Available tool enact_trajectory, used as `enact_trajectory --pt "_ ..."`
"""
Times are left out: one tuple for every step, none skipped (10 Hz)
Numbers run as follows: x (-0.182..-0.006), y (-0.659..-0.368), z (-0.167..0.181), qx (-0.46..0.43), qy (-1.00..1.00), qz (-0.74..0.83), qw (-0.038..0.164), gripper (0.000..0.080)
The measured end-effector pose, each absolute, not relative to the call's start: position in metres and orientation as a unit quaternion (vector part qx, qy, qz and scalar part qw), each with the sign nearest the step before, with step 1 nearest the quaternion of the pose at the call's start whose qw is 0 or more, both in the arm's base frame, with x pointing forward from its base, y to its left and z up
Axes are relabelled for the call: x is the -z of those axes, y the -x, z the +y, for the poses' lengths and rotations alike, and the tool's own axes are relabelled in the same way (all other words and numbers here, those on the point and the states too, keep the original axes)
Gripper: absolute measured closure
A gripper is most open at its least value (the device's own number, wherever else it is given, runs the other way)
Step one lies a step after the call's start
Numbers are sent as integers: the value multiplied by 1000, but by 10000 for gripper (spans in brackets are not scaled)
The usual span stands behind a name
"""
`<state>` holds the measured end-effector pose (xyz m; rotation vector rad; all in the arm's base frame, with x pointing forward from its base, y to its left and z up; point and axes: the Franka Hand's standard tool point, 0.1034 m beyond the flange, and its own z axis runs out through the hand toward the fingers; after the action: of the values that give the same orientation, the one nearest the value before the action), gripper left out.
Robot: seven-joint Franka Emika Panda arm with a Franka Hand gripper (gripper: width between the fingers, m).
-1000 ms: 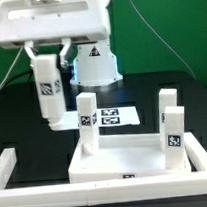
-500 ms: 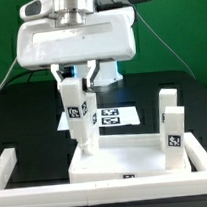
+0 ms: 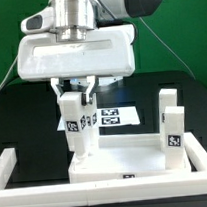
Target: Assemble desk
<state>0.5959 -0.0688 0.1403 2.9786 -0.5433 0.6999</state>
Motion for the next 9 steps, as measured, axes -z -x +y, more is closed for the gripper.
enact_trajectory --pt "-134 -597 -70 -227 -958 -174 23 511" --pt "-133 -601 -70 -236 -956 -172 29 511" --pt "-131 -602 -69 -241 -955 -170 33 511" --pt "-128 -604 -74 -245 -954 -170 40 511" --pt "-121 -603 -76 -244 -954 -169 46 511" --pt "-121 -604 -75 -250 -952 -168 49 511" --pt "-120 -604 -71 -252 -952 -165 49 511" --pt "-120 -603 -70 -256 -951 -163 51 511" --pt "-120 -601 -70 -263 -950 -161 56 511"
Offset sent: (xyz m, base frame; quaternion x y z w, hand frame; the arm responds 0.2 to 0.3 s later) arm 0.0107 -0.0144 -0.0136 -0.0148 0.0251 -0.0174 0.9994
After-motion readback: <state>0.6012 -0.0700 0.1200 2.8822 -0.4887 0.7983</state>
